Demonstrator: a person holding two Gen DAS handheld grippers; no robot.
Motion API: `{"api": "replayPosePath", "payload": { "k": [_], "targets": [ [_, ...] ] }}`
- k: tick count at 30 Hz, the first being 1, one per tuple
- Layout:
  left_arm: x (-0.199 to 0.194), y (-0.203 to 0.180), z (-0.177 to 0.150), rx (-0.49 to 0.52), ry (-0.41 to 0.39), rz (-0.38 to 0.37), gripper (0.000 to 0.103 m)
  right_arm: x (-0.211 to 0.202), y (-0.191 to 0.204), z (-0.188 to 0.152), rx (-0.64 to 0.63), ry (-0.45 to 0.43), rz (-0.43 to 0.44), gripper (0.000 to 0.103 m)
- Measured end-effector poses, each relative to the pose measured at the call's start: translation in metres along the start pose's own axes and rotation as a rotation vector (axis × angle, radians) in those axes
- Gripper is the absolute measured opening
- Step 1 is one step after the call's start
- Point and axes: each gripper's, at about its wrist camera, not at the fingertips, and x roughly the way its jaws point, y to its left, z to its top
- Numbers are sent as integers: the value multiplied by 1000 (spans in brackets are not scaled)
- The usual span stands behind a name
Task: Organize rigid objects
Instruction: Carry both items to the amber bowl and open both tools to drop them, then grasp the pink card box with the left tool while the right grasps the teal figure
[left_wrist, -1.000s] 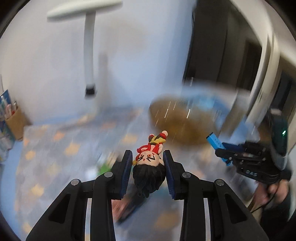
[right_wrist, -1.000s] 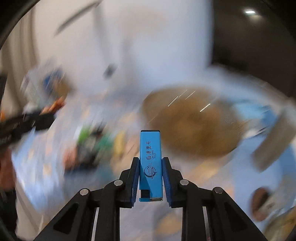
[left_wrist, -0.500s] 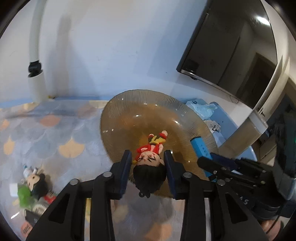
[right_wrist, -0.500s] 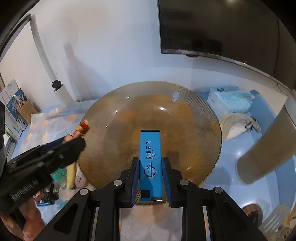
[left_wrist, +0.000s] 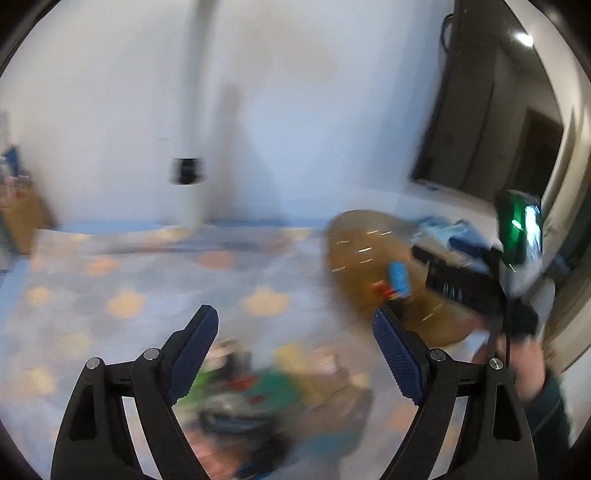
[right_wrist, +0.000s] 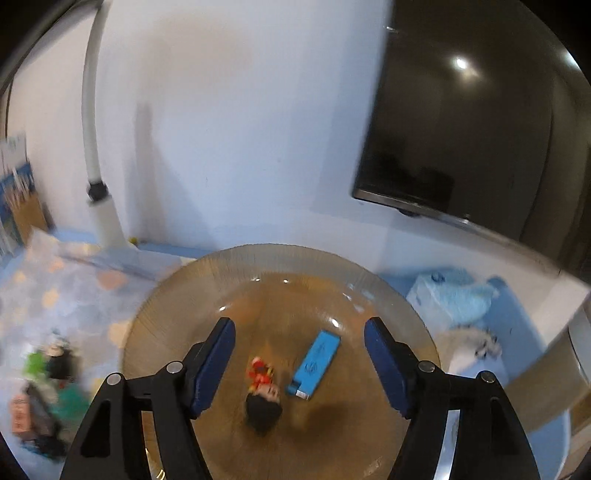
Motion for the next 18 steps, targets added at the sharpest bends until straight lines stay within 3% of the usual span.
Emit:
{"api": "replayPosePath", "payload": {
  "k": [4, 8, 15, 18],
  "targets": [
    [-23, 42, -23, 25, 44, 146, 85, 31, 19, -4, -91, 77, -86, 71],
    [-33, 76, -52, -6, 103, 205, 85, 38, 9, -16, -40, 151, -55, 71],
    [-35, 97, -93, -78, 168, 116, 85, 21, -9, -28, 11, 165, -26, 71],
    [-38, 91, -96, -116, 159, 71, 85, -2, -9, -22, 18, 118, -17, 71]
  ]
}}
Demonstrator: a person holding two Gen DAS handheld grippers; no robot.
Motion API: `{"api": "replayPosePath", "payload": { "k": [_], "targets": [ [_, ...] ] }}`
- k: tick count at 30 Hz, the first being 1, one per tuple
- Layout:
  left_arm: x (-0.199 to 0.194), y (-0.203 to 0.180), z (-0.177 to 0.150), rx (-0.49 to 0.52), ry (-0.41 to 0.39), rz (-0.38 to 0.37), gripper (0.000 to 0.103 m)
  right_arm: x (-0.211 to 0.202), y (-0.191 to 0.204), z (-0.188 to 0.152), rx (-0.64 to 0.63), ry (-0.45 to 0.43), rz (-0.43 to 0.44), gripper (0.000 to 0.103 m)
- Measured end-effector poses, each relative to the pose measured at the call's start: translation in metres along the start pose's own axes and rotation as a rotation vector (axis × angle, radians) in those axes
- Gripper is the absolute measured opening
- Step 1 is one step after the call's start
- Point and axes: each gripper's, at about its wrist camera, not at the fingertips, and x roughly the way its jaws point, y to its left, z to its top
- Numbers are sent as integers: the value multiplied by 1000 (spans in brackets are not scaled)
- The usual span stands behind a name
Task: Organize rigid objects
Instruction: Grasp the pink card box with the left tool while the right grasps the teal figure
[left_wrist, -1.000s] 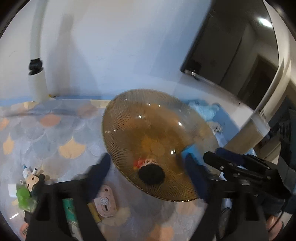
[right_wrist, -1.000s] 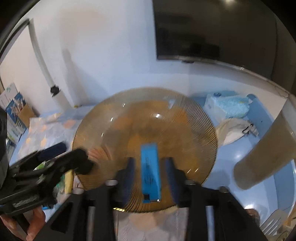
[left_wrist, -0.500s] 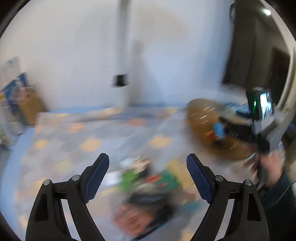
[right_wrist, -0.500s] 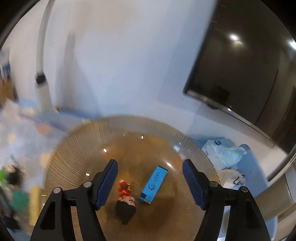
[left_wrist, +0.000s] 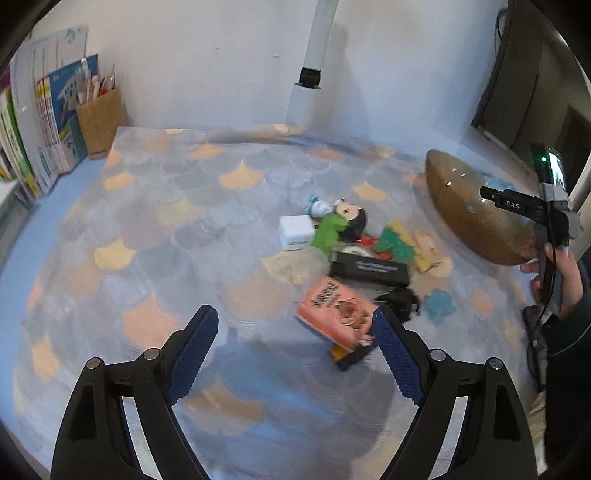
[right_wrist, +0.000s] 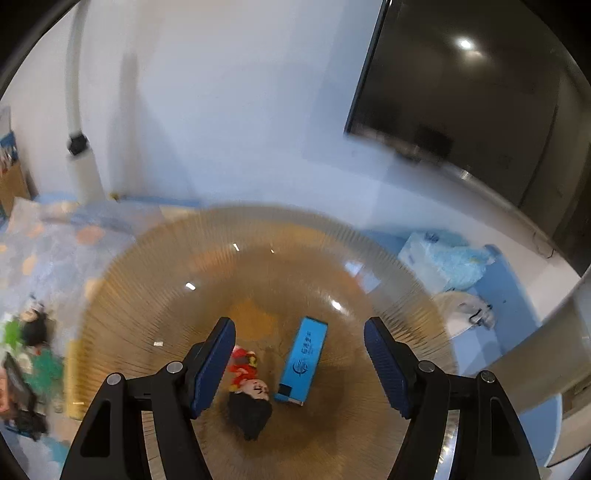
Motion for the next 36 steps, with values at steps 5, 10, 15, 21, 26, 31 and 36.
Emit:
{"api": "replayPosePath", "payload": {
  "k": [5, 10, 15, 21, 26, 31, 36],
  "targets": [
    [7, -27, -1, 55, 7, -20, 85, -85, 20, 2, -6, -91, 90, 90],
    [35, -42, -6, 120, 31, 73, 85, -126, 81, -33, -93, -45, 265, 103],
    [50, -23, -15, 127, 91, 107, 82, -108, 129, -71, -164, 68, 286, 101],
    [27, 44, -21, -6, 86, 183, 79, -94, 143, -86, -182, 125, 371, 92],
    [11, 50, -19, -50, 55, 41, 80, -72, 149, -95, -224, 179, 426, 81],
    [41, 1, -5, 35, 81, 53, 80, -60, 149, -98, -269, 205, 448, 81],
    [69, -10, 3, 14, 139, 72, 63, -42, 161, -98, -273, 248, 462, 59]
  ]
}}
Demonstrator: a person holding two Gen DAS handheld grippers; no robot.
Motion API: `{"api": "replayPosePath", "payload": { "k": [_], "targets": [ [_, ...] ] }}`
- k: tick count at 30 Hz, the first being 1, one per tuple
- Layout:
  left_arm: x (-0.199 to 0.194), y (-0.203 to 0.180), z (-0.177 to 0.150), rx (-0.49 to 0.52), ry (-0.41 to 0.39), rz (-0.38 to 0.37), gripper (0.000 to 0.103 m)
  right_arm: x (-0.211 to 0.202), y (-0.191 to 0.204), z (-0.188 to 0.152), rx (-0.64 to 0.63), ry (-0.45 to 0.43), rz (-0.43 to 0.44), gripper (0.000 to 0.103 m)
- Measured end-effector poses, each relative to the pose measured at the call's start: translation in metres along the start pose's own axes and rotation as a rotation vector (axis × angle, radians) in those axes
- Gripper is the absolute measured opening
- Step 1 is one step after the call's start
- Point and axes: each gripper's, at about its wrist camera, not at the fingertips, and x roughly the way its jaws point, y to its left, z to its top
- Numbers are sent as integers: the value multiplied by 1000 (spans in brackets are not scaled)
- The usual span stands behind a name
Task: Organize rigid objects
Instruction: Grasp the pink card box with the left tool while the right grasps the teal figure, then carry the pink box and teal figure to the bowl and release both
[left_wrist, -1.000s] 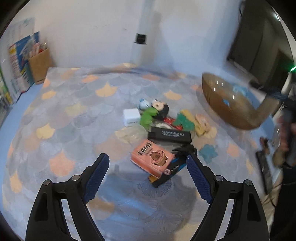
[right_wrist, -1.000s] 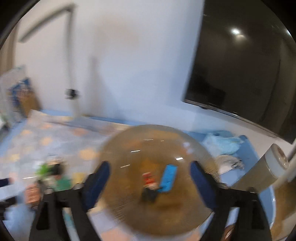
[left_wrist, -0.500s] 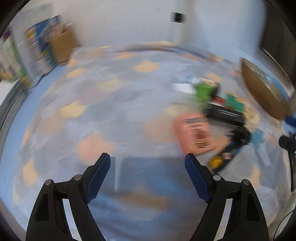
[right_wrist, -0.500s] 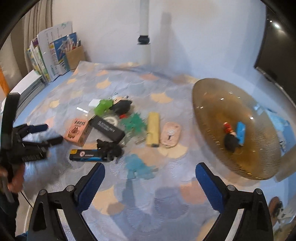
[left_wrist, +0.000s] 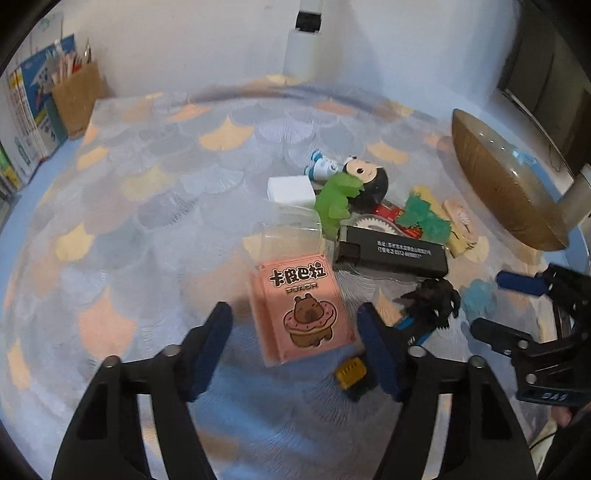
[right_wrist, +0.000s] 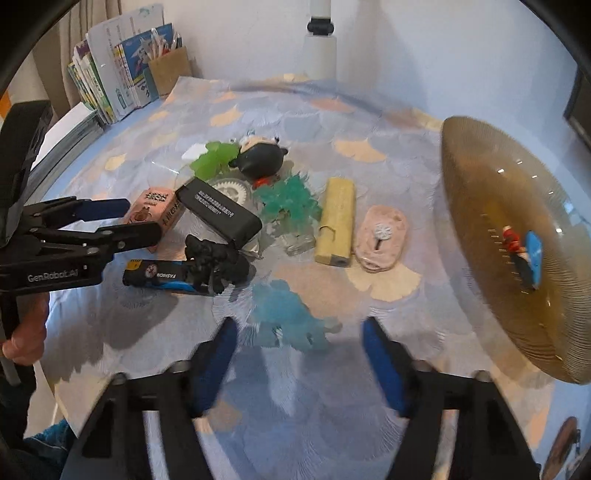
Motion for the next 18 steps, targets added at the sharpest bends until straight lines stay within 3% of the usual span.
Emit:
{"api": "replayPosePath", "payload": {
  "k": [3, 5, 6, 7, 18],
  "targets": [
    [1, -2, 0, 11, -1, 8, 60, 6, -1, 3, 9, -1, 7, 56],
    [1, -4, 0, 23, -4, 21, 53, 7, 1, 6, 10, -8, 26, 47],
    [0, -5, 0, 29, -9, 19, 44, 8, 2, 6, 9, -9, 30, 45],
    [0, -5, 1, 31, -13, 20, 42, 7, 4, 6, 7, -11, 34, 45],
    [-44, 12, -41, 35, -32, -54, 39, -26, 10, -34, -79, -5, 44, 45]
  ]
}}
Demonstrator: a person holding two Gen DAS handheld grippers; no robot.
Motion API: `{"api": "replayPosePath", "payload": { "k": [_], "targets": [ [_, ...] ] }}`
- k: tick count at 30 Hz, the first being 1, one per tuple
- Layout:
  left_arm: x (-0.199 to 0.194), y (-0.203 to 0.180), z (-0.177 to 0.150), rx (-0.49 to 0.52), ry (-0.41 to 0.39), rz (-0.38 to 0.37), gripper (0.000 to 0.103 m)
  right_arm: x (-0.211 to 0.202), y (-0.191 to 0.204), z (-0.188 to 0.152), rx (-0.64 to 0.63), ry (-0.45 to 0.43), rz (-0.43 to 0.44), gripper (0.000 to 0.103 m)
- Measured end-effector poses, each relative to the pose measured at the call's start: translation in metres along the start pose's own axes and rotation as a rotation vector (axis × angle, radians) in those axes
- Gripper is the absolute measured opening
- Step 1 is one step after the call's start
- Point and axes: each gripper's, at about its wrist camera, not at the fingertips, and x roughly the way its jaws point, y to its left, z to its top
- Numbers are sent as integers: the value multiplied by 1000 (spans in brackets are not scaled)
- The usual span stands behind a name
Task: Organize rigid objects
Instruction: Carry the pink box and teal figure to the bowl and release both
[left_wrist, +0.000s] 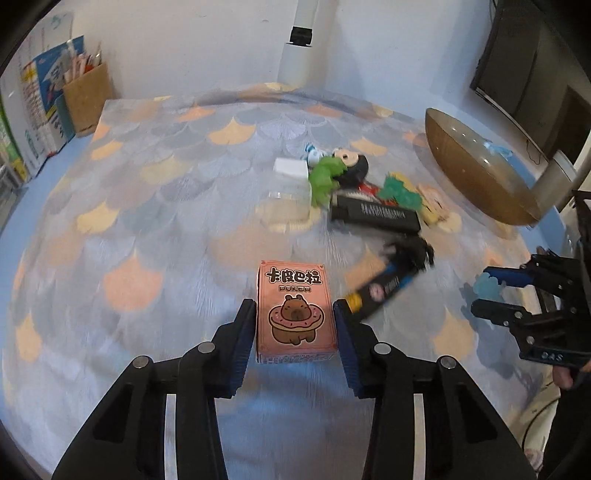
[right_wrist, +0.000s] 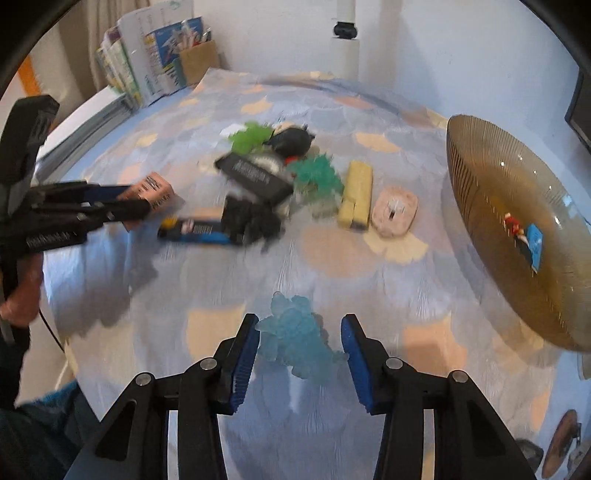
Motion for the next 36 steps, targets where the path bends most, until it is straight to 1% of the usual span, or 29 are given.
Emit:
{"api": "replayPosePath", "payload": {
  "k": [3, 5, 6, 7, 8, 10, 11, 12, 13, 15, 17, 18, 20, 22, 24, 26, 28, 29, 30, 31, 33, 36],
  "targets": [
    [3, -2, -9, -6, 20, 11, 40, 6, 2, -9, -1, 12, -7, 46],
    [6, -5, -12, -2, 32, 39, 42, 4, 4, -12, -8, -8, -10, 46],
    [7, -7, -12, 7, 40, 57, 46, 4, 3, -13, -4, -10, -11, 46],
    [8, -9, -11, 17, 42, 83, 49, 4, 2, -13, 6, -12, -12, 49],
    [10, -10, -10, 21, 38, 99, 49, 5, 1, -14, 18, -11, -8, 52],
    [14, -11, -6, 12, 37, 103, 47, 4, 1, -16, 31, -23, -2, 53],
    [14, -11, -5, 12, 31, 112, 41, 5, 3, -16, 29, -28, -14, 53],
    [15, -13, -4, 15, 30, 124, 38, 5, 5, -16, 28, -31, -32, 47],
    [14, -14, -2, 20, 29, 129, 37, 4, 7, -16, 21, -36, -50, 45],
    [4, -19, 3, 43, -1, 125, 37, -1, 6, -15, 24, -40, -47, 45],
    [-17, -27, 13, 59, -64, 118, 37, -14, -1, -13, 41, -65, -40, 45],
    [-32, -33, 21, 61, -106, 97, 37, -29, -8, -10, 58, -99, -38, 45],
    [-58, -47, 41, 66, -191, 48, 37, -55, -21, -3, 82, -160, -68, 45],
    [-83, -65, 65, 75, -294, -13, 37, -86, -37, 7, 108, -229, -140, 45],
    [-99, -84, 87, 59, -369, -115, 37, -115, -58, 14, 159, -295, -200, 45],
    [-96, -106, 106, 22, -411, -220, 37, -136, -80, 17, 225, -340, -248, 45],
    [-76, -128, 117, -2, -389, -231, 37, -149, -106, 16, 298, -366, -297, 45],
    [-61, -138, 120, -16, -356, -253, 37, -152, -113, 16, 320, -369, -308, 45],
    [-43, -149, 123, -28, -310, -297, 37, -154, -126, 14, 355, -369, -312, 45],
    [-32, -159, 124, -28, -283, -313, 37, -155, -134, 12, 375, -370, -309, 45],
    [-17, -176, 125, -6, -271, -310, 37, -155, -147, 6, 402, -359, -308, 45],
    [-1, -192, 131, 6, -251, -319, 37, -143, -163, 1, 428, -311, -316, 45]
  ]
}}
